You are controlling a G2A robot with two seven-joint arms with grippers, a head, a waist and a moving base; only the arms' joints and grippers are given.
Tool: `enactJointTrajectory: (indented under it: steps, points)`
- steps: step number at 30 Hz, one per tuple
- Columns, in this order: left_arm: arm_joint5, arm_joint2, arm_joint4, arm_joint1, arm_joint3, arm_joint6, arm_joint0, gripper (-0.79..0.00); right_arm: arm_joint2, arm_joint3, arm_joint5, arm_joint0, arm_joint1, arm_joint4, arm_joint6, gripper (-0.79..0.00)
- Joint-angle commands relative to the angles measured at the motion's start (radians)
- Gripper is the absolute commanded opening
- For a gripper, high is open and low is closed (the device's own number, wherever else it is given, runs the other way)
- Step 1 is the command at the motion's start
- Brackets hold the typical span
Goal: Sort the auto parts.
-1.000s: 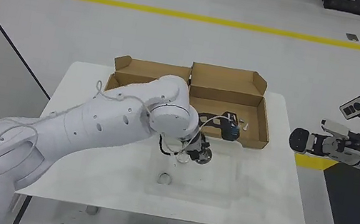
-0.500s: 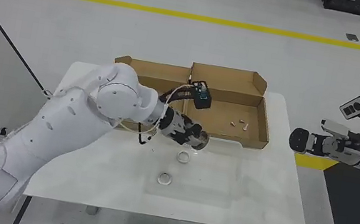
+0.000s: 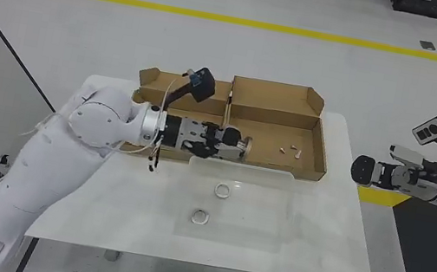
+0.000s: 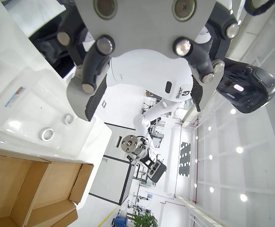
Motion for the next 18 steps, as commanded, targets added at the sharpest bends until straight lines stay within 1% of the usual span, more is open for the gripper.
enactJointTrajectory:
  steps: [1, 14, 18]
  points:
    - [-0.021, -0.006, 0.000, 0.001, -0.002, 0.012, 0.004, -0.785, 0.000, 0.000, 0.000, 0.000, 0.000, 0.000, 0.000, 0.000]
    - [-0.021, -0.006, 0.000, 0.001, -0.002, 0.012, 0.004, -0.785, 0.000, 0.000, 0.000, 0.000, 0.000, 0.000, 0.000, 0.000]
    - [0.011, -0.029, -0.039, 0.000, 0.013, 0.095, 0.038, -0.785, 0.000, 0.000, 0.000, 0.000, 0.000, 0.000, 0.000, 0.000]
